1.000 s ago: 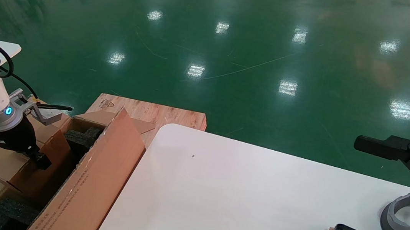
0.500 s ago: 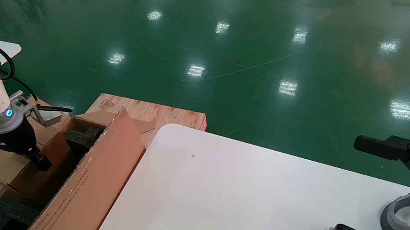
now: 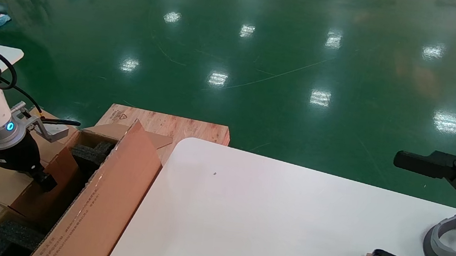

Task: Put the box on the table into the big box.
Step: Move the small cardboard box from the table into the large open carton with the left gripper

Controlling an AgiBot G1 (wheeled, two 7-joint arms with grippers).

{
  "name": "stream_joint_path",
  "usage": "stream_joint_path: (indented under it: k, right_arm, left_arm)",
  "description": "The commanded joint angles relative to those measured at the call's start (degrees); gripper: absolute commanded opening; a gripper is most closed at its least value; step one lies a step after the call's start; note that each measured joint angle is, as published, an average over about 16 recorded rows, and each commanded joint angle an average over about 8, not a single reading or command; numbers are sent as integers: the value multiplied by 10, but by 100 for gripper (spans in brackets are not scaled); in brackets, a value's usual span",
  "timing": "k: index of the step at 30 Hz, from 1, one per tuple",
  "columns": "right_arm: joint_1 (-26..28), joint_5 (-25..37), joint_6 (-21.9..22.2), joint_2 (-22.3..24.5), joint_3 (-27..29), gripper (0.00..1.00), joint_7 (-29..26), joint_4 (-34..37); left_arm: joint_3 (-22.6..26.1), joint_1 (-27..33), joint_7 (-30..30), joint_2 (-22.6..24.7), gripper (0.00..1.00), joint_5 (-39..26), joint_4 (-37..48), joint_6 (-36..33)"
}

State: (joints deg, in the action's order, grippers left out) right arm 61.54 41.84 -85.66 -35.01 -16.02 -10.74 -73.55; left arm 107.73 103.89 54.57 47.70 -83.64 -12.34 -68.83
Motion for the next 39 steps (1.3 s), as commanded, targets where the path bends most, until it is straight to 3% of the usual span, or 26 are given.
stream_joint_path:
  k: [1,39]
  right_arm:
    - [0,0,0,0,0,100,0,0]
    - [0,0,0,0,0,100,0,0]
  left_arm:
    - [0,0,0,0,100,0,0,0]
    - [-4,10,0,0,100,2,4,2]
